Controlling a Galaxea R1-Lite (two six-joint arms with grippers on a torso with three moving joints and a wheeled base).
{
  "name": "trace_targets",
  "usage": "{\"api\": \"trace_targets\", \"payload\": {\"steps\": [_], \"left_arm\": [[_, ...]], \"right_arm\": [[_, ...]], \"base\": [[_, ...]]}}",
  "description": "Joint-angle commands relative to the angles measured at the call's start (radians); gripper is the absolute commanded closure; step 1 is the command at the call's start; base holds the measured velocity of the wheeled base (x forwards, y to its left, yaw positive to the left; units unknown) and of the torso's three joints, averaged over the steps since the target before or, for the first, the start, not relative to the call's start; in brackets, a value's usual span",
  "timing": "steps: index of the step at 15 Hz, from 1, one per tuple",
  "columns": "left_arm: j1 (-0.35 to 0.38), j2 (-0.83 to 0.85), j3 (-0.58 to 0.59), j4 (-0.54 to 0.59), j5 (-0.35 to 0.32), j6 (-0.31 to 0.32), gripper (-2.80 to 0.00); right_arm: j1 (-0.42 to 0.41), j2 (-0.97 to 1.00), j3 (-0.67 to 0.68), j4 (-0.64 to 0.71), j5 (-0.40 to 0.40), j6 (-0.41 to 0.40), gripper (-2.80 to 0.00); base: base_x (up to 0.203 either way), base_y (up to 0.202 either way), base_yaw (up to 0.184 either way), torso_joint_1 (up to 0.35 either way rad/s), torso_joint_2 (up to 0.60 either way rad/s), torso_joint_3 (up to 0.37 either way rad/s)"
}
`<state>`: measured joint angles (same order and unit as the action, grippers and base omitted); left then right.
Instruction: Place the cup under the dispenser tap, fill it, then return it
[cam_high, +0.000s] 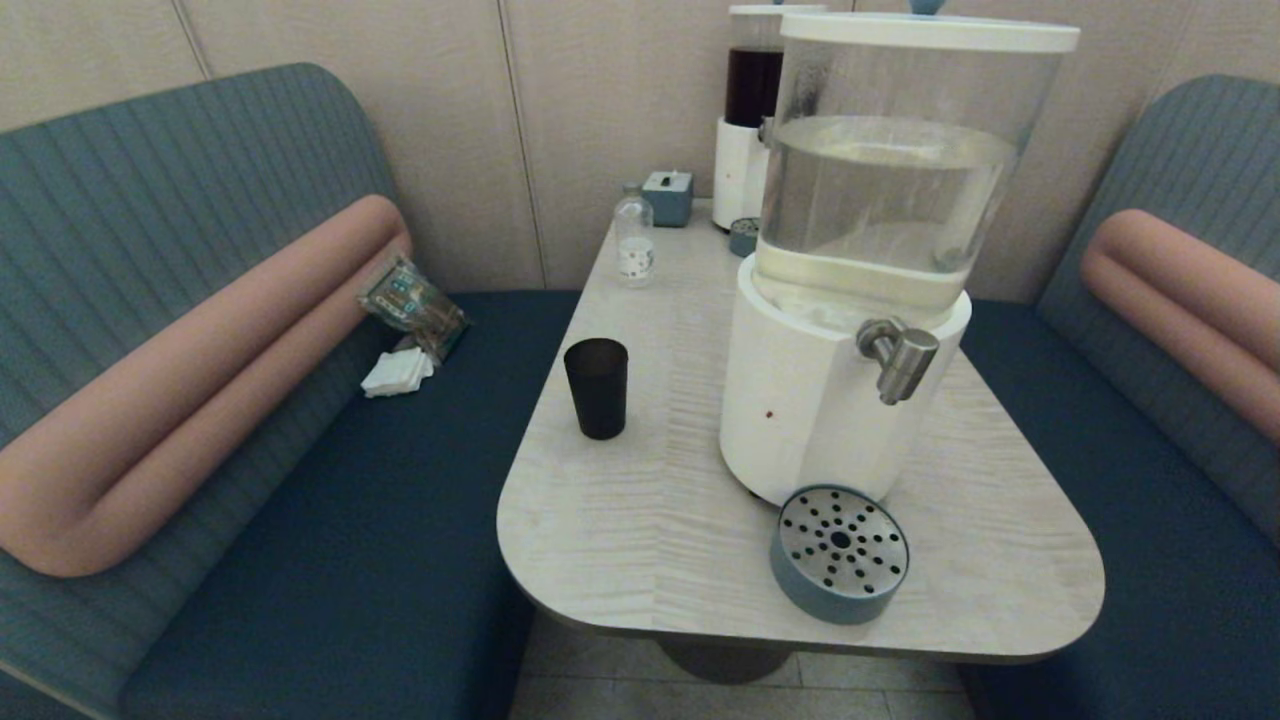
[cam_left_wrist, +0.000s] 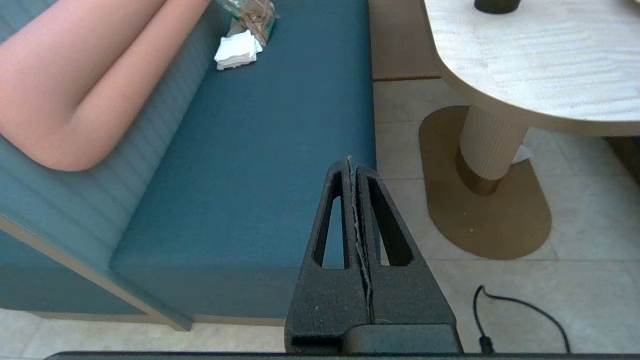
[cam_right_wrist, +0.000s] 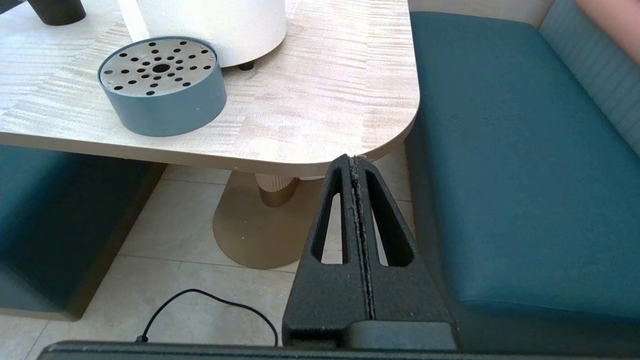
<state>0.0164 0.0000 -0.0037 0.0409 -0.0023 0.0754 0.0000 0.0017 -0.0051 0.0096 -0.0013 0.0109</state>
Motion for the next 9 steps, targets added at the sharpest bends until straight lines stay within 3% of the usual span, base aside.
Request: {"api": "trace_targets", "payload": {"steps": [1, 9], "left_arm": [[0.000, 0.003, 0.002, -0.004, -0.001, -0.005, 0.00], [0.000, 0.003, 0.002, -0.004, -0.001, -0.005, 0.00]], "right_arm": [[0.000, 0.001, 0.000, 0.001, 0.000, 0.000, 0.00], [0.000, 0.000, 0.001, 0.001, -0.005, 0.004, 0.00]], "base": [[0.000, 0.000, 0.000, 0.000, 0.00, 0.000], [0.000, 0.000, 0.000, 0.000, 0.00, 0.000]]}}
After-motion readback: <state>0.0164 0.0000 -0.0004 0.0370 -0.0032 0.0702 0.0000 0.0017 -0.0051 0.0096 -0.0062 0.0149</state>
